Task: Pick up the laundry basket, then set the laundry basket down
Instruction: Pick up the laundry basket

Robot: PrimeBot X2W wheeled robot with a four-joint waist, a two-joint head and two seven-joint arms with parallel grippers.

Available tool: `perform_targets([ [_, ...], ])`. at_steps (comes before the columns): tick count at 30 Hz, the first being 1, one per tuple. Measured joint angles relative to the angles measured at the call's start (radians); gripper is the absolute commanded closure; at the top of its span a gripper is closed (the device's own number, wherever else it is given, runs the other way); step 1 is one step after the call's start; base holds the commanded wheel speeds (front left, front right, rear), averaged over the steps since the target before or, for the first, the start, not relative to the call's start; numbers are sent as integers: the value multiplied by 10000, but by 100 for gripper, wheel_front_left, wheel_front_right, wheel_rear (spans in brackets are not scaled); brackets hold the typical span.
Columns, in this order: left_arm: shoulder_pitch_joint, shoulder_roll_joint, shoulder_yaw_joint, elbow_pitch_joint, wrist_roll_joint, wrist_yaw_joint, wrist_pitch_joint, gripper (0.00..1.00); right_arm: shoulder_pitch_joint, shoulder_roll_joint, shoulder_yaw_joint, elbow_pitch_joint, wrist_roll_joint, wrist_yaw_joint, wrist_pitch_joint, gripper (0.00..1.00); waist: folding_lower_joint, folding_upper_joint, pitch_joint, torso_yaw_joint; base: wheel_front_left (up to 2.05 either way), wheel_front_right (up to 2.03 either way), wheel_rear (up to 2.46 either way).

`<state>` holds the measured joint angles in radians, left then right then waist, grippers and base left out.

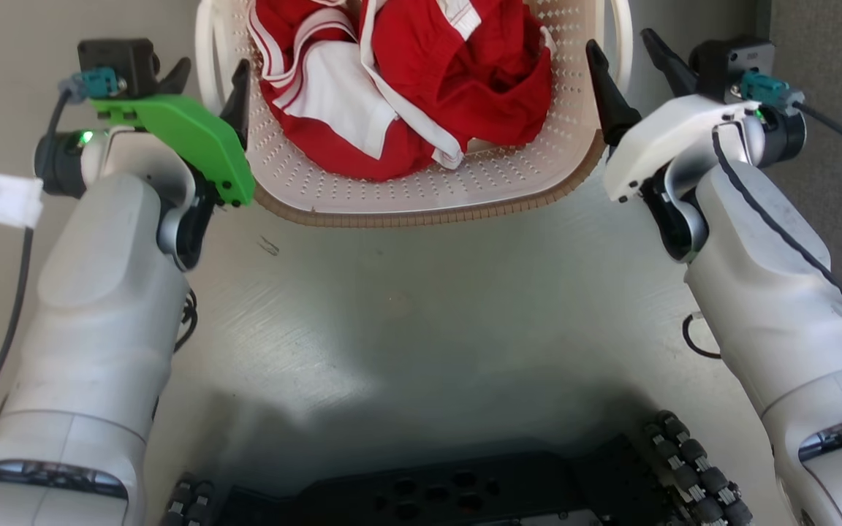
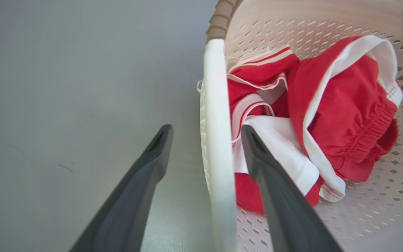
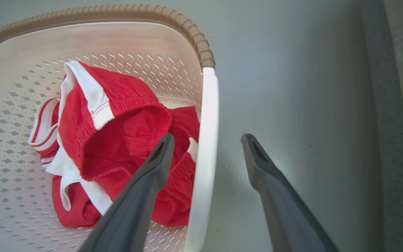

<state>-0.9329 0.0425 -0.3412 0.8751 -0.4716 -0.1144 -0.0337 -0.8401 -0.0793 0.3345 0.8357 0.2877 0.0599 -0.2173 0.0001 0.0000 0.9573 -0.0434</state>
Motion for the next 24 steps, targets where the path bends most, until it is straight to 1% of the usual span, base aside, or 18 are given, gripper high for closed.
perform_targets([
  [6,-583,-6,-13,479,-2,-12,79,0,-477,86,163,504,127,136,169,0,0,0,327,-77,0,0,0],
  [7,-650,-8,-15,552,-2,-12,79,0,-548,88,174,577,128,176,169,20,0,0,370,-79,0,0,0],
  [8,-702,-4,-13,589,0,-12,63,54,-608,88,186,650,130,196,171,80,0,0,411,-78,0,0,0],
  [9,-741,-2,-6,627,-2,-12,19,100,-654,90,203,727,130,196,169,100,0,0,446,-76,0,0,0],
  [12,-787,-84,-69,811,-2,-148,-109,100,-767,148,265,934,205,309,167,100,0,0,484,-63,0,0,0],
  [13,-827,-217,-65,855,-4,-102,-130,100,-802,221,251,976,226,286,155,100,0,0,484,-62,0,0,0],
  [20,-913,-278,-125,1519,-23,-88,-353,100,-946,341,270,1586,303,282,111,100,0,0,267,-59,0,0,0],
  [24,-907,-297,-140,1845,-94,-100,-512,100,-946,410,286,1868,318,359,94,100,0,0,27,-70,0,0,0],
])
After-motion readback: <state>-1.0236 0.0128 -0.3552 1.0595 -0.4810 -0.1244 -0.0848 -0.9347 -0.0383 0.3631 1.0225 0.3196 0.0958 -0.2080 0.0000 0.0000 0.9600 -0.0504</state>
